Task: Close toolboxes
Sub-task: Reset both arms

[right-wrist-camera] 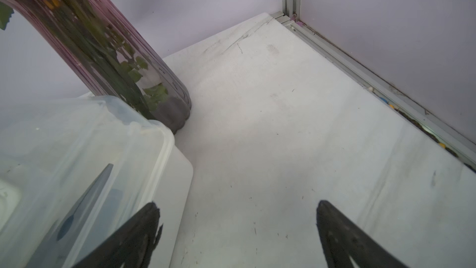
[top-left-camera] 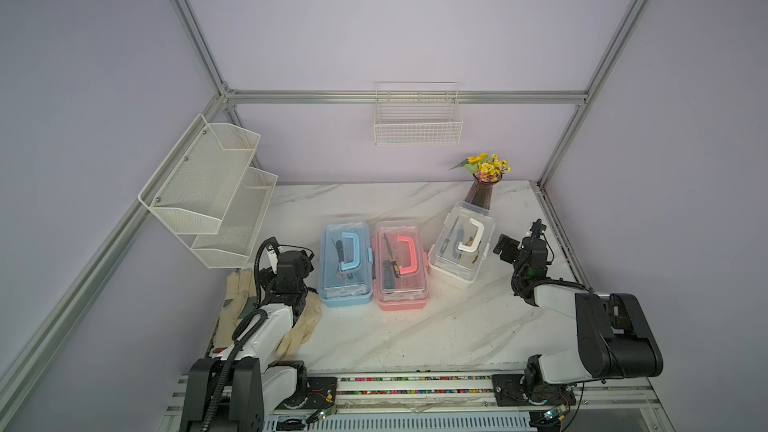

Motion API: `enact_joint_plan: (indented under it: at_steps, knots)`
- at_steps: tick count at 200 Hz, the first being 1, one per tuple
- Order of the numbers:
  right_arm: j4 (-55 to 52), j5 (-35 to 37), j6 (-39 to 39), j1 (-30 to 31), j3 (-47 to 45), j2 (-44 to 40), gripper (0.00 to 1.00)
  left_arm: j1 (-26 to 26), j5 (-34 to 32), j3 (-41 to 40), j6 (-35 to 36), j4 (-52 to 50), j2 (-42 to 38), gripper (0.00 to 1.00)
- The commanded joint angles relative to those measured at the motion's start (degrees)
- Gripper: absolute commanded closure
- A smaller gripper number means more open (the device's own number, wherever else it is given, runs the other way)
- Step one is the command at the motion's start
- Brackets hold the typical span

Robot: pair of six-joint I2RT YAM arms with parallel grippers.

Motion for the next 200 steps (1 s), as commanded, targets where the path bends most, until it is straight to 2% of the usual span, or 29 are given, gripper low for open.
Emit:
enact_joint_plan:
  at_steps: [1, 14, 35, 91, 100, 107, 118, 130, 142, 154, 167, 183, 192, 200]
  knots:
    - [15.2, 3.1, -2.9, -0.1, -1.1, 4.8, 0.03, 0.8, 0.3, -4.2, 2.6, 18.2, 3.4, 0.00]
    - [19.7, 3.5, -3.9, -0.5, -1.8, 7.2, 0.03, 1.0, 1.6, -2.5, 3.5, 14.7, 3.1, 0.00]
    - [23.2, 1.5, -5.7, -0.5, -2.1, 9.4, 0.03, 1.4, 2.1, -4.1, 7.0, 23.0, 5.3, 0.00]
    - [26.6, -1.4, -8.4, 0.7, -3.0, 10.8, 0.03, 1.6, 7.7, -5.3, 10.7, 27.4, 5.8, 0.00]
    - [29.9, -1.5, -9.4, 1.6, -3.2, 14.1, 0.03, 1.6, 8.3, -5.5, 10.8, 27.7, 5.6, 0.00]
    - [36.5, -1.3, -11.1, 2.4, -3.9, 17.0, 0.03, 1.6, 8.7, -5.5, 11.0, 28.1, 5.8, 0.00]
    - [28.7, -1.1, -8.5, 2.5, -3.0, 14.2, 0.03, 1.7, 9.0, -5.0, 11.4, 29.4, 7.3, 0.00]
    - [35.2, -0.5, -10.7, 2.5, -4.0, 16.5, 0.03, 1.8, 10.0, -3.5, 11.9, 28.1, 8.7, 0.00]
    - [29.2, -0.4, -10.0, 2.5, -3.0, 14.7, 0.03, 1.8, 10.4, -2.6, 12.3, 28.8, 10.1, 0.00]
    - [33.7, -0.4, -10.7, 2.5, -3.5, 16.2, 0.03, 2.8, 11.8, -2.2, 10.4, 33.1, 13.5, 0.00]
    - [29.7, -0.1, -10.1, 2.5, -2.9, 14.9, 0.03, 2.4, 14.3, -0.3, 13.6, 36.3, 20.0, 0.00]
    - [32.2, -0.4, -10.5, 2.6, -3.4, 15.7, 0.03, 1.0, 15.2, 2.9, 15.2, 30.9, 21.4, 0.00]
    - [30.5, -0.2, -10.3, 2.6, -3.2, 15.0, 0.03, 0.8, 14.4, 1.9, 14.5, 31.7, 20.8, 0.00]
    - [32.1, -0.4, -10.4, 2.6, -3.4, 15.5, 0.03, 0.8, 14.2, -0.2, 14.7, 37.1, 22.3, 0.00]
